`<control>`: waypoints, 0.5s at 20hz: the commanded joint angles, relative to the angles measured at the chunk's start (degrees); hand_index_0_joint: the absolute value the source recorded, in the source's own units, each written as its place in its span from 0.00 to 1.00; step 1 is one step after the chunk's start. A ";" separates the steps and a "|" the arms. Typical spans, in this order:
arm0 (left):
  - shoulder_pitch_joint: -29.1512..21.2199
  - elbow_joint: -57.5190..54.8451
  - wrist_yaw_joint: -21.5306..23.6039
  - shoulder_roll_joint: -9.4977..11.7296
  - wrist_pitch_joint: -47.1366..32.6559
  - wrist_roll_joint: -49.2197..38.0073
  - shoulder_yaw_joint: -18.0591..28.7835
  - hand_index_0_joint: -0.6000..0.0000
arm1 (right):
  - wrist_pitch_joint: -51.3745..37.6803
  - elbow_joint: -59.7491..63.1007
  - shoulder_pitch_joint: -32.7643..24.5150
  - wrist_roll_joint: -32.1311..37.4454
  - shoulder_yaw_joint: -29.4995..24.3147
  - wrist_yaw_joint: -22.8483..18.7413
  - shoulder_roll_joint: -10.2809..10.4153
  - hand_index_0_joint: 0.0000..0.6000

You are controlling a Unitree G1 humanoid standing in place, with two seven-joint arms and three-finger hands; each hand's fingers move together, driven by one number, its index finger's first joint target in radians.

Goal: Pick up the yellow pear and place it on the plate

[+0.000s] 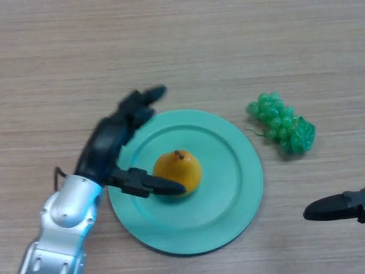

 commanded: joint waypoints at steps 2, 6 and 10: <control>1.23 -13.53 -4.02 3.11 -2.70 -1.54 4.62 1.00 | -7.22 -1.81 -1.93 0.47 0.14 -1.76 -1.69 0.00; 4.01 -23.97 -4.72 5.41 3.65 -12.00 13.44 1.00 | -5.26 -1.45 -2.58 1.31 2.01 -2.44 -1.80 0.00; 5.94 -20.95 -4.18 8.85 2.74 -21.94 23.83 1.00 | -5.72 -0.25 -3.84 -0.08 4.91 -2.68 -1.68 0.00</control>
